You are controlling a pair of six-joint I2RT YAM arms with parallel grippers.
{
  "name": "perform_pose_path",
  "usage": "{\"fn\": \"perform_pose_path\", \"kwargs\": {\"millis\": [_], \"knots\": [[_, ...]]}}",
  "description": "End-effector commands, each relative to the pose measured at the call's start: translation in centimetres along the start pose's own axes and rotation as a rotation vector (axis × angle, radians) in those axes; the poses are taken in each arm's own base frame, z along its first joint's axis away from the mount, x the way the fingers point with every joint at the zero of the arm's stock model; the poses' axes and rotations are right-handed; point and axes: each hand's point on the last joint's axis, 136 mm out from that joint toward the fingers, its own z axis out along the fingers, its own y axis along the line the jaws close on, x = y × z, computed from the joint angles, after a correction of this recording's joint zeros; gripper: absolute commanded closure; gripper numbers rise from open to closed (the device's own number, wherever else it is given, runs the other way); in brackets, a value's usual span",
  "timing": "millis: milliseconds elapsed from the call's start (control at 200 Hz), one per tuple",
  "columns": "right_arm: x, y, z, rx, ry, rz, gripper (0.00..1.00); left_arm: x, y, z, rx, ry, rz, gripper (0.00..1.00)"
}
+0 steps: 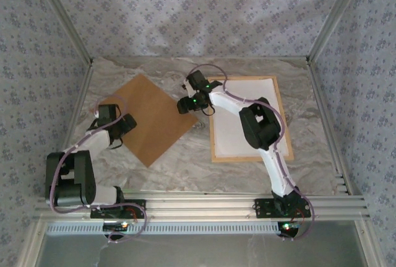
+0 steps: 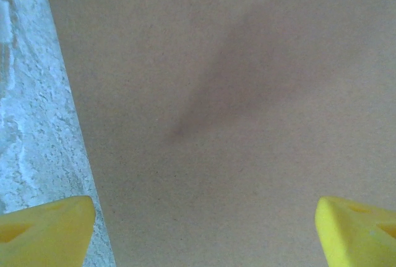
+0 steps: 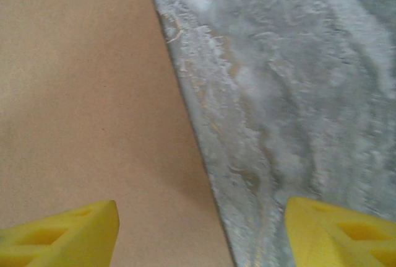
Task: Put the photo into the frame
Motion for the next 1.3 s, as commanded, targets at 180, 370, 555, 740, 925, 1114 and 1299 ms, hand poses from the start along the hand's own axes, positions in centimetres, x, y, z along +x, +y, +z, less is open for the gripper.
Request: {"fn": "perform_pose_path", "kwargs": {"millis": [180, 370, 555, 740, 925, 1114, 1299], "knots": [[3.4, 1.8, 0.8, -0.061, 0.127, 0.013, 0.31, 1.1, 1.2, 0.9, -0.028, 0.008, -0.039, 0.08], [5.8, 4.0, -1.0, -0.190, 0.169, 0.047, 0.37, 2.0, 0.3, 1.0, 0.026, 0.052, -0.051, 0.09], [7.3, 5.8, -4.0, -0.294, 0.127, 0.101, 0.45, 2.8, -2.4, 1.0, 0.169, 0.125, -0.079, 0.10], [9.0, 8.1, -6.8, -0.395, 0.084, 0.130, 0.50, 3.0, -5.8, 0.9, 0.306, 0.173, -0.073, 0.12], [7.1, 5.2, -7.7, -0.279, -0.037, 0.169, 0.49, 0.9, -5.8, 0.7, 0.266, 0.096, -0.056, 0.13], [4.2, 2.1, -6.3, -0.088, -0.112, 0.173, 0.41, -1.6, -3.5, 0.6, 0.126, -0.012, -0.045, 0.12], [1.7, 0.9, -3.9, -0.045, -0.121, 0.145, 0.36, -1.8, -4.0, 1.3, 0.135, 0.023, -0.036, 0.11]]}}
